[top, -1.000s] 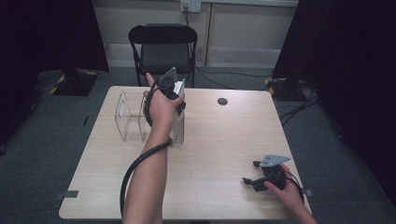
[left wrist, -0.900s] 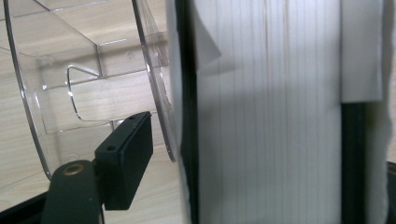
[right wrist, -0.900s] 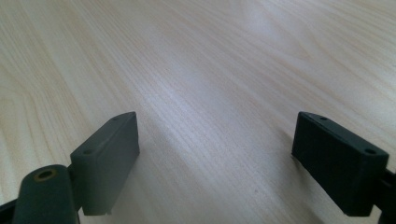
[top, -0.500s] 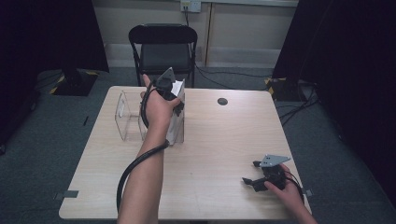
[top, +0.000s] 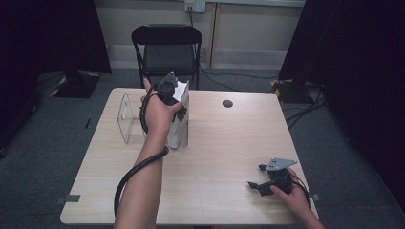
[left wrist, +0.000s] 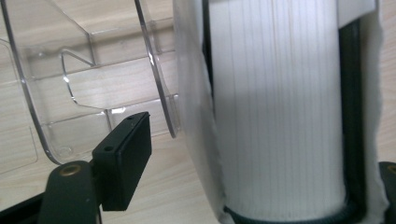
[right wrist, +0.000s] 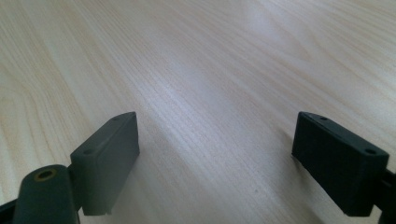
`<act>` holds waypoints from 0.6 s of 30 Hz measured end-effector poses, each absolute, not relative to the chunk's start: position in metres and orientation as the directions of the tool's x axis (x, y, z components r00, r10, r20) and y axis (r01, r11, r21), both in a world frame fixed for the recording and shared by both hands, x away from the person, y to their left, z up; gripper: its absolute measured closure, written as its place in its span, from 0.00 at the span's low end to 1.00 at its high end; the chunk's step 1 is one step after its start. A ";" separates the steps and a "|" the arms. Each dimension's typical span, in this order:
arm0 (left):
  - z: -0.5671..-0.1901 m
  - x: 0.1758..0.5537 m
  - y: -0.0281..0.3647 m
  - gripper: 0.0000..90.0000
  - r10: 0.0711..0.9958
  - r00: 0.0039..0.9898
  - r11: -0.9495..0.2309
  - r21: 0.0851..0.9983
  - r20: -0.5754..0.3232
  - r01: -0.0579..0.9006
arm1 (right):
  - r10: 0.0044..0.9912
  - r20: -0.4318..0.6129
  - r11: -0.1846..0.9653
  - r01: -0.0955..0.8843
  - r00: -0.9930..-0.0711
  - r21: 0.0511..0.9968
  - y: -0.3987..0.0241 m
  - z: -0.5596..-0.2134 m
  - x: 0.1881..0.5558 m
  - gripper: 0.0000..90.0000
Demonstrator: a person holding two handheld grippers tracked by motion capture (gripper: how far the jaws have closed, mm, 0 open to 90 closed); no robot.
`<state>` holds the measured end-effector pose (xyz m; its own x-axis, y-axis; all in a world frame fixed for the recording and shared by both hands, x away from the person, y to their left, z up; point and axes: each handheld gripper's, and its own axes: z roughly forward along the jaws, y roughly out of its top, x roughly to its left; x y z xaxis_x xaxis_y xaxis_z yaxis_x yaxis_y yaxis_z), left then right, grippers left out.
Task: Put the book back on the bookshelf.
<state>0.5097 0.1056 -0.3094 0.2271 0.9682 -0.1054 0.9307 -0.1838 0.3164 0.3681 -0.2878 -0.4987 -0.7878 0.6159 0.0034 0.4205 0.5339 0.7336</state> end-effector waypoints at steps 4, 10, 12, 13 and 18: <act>-0.310 0.508 0.107 0.25 0.968 0.226 -0.182 0.315 -0.111 0.932 | 0.616 0.003 0.534 0.420 -0.788 0.734 -0.288 -0.499 0.368 0.16; -0.307 0.506 0.109 0.26 0.963 0.244 -0.198 0.315 -0.113 0.928 | 0.616 0.003 0.534 0.421 -0.788 0.734 -0.288 -0.499 0.368 0.16; -0.307 0.505 0.109 0.26 0.965 0.234 -0.188 0.313 -0.118 0.931 | 0.616 0.004 0.534 0.421 -0.788 0.733 -0.288 -0.499 0.368 0.16; -0.307 0.505 0.109 0.26 0.964 0.239 -0.192 0.313 -0.118 0.930 | 0.616 0.003 0.534 0.421 -0.788 0.733 -0.288 -0.499 0.368 0.16; -0.308 0.502 0.108 0.26 0.960 0.249 -0.201 0.311 -0.124 0.929 | 0.616 0.004 0.534 0.421 -0.788 0.734 -0.288 -0.499 0.368 0.16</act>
<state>0.5021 0.1078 -0.3077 0.2491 0.9604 -0.1244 0.9290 -0.2007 0.3108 0.3681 -0.2878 -0.4987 -0.7877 0.6160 0.0036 0.4207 0.5338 0.7335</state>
